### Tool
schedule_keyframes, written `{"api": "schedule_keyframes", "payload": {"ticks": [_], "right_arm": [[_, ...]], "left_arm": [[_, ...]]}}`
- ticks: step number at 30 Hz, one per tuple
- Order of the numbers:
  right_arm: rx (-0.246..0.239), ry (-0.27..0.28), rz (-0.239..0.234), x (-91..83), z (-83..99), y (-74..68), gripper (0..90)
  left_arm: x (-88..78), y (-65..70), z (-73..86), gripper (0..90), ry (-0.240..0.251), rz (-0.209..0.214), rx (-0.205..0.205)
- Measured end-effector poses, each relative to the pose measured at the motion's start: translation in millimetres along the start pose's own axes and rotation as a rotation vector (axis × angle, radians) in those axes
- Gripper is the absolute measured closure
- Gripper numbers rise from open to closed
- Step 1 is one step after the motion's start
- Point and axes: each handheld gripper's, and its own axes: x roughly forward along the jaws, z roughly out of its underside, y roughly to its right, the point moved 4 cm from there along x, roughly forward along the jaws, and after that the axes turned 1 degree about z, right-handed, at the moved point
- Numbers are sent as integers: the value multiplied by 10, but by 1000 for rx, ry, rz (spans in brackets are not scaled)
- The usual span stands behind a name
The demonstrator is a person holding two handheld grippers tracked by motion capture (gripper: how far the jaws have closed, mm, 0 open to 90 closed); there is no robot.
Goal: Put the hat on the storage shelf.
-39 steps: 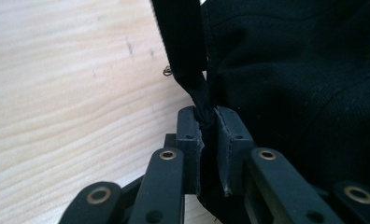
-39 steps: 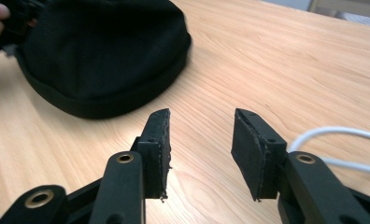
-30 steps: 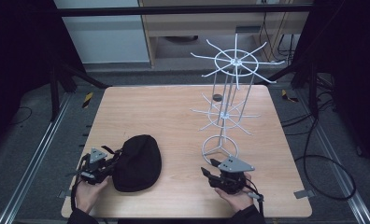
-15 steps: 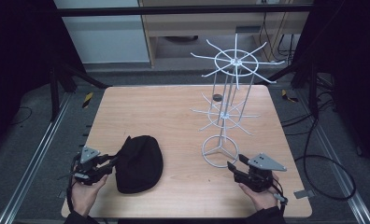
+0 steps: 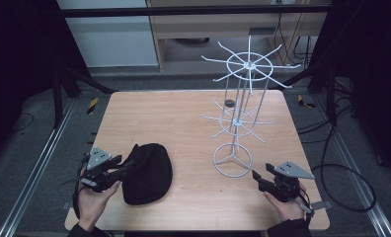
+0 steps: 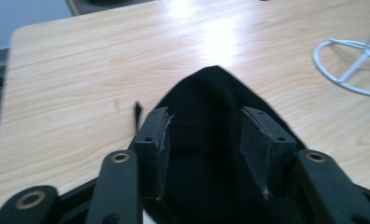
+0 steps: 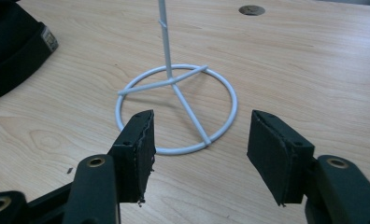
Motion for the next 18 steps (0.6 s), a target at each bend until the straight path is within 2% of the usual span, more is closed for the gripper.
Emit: {"api": "schedule_keyframes", "payload": {"ticks": [5,9,14,18], "right_arm": [[14,-12,9,10,13,44,400],[10,-28,12,21,30,59,387],[-9,-45,16,48,46,40,374],[-14,-57,11,61,53,30,373]], "left_arm": [[158,114,-75,494,-41,27,7],[287,163,-84,484,-80,17,22],[408,179,-43,491,-134,7,34],[496,162,49,501,-182,1,37]]}}
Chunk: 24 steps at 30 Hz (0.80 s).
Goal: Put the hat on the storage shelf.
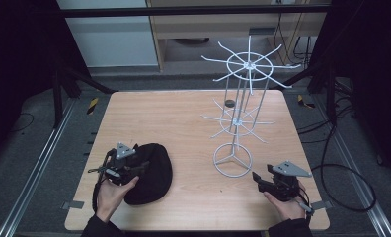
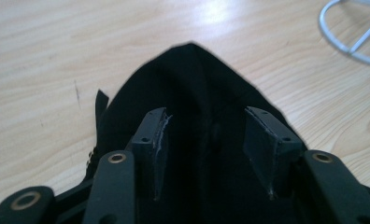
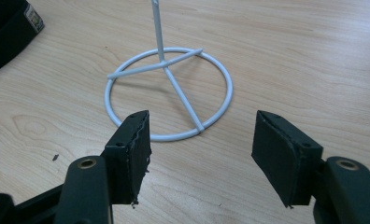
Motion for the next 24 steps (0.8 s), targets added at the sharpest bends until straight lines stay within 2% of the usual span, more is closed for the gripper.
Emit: {"api": "schedule_keyframes", "payload": {"ticks": [5,11,17,21,24], "right_arm": [[1,-11,-2,12,13,6,373],[-10,-17,-1,26,25,9,373],[-6,-27,-4,37,39,7,375],[-7,-31,-9,39,39,5,376],[-6,-32,-6,42,43,10,376]], "left_arm": [[122,-30,98,529,-62,-16,12],[171,-50,135,597,-94,-15,13],[196,-53,140,754,-121,-9,15],[152,-49,118,815,-101,-2,18],[67,-40,82,826,-51,3,24]]}}
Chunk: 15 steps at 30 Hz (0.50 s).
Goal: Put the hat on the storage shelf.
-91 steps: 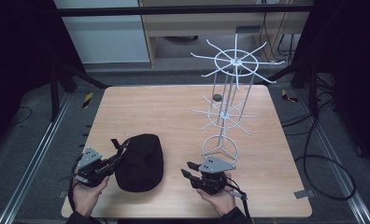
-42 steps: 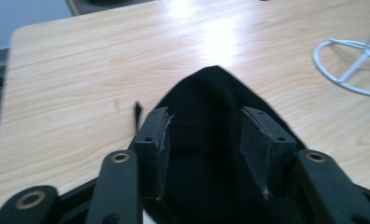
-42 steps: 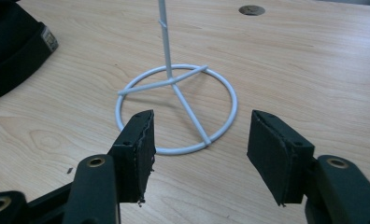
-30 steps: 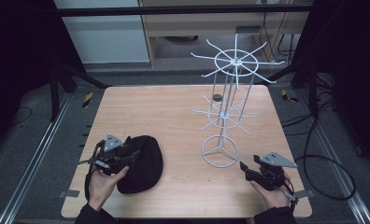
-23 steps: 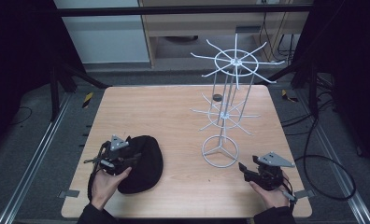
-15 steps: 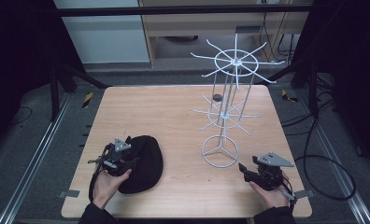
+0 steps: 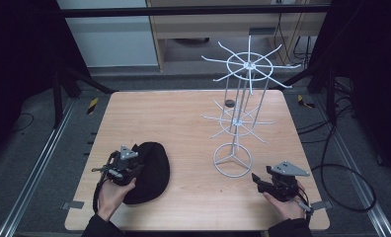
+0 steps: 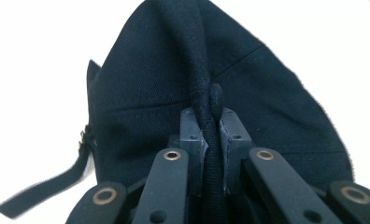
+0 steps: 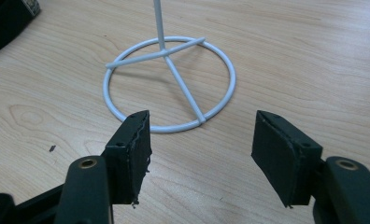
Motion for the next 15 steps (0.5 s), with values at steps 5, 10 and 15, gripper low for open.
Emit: {"api": "schedule_keyframes", "payload": {"ticks": [5,10,15], "right_arm": [[-3,4,1,-4,-3,4,376],[-3,5,4,-2,-1,9,374],[-7,9,8,-3,-2,12,369]], "left_arm": [[-179,28,-66,830,100,2,18],[-400,62,-159,831,219,17,23],[-606,124,-246,833,323,44,31]]}}
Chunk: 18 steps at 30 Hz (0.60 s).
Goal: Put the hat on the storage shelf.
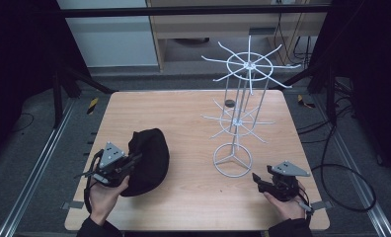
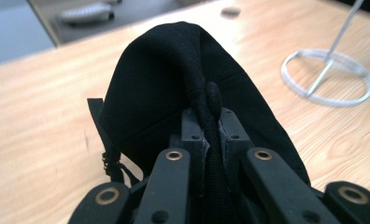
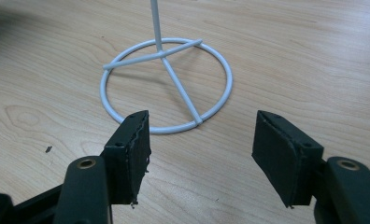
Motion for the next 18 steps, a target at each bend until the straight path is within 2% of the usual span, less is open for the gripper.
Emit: {"api": "schedule_keyframes", "payload": {"ticks": [4,9,13,18], "right_arm": [[-3,2,3,1,0,2,366],[-8,9,8,3,1,14,363],[-8,11,10,4,2,15,362],[-9,14,17,1,0,20,362]], "left_arm": [[-154,64,-134,834,94,36,-4],[-340,130,-280,835,174,85,0],[-453,183,-383,835,213,123,4],[-549,232,-491,835,255,149,30]]}}
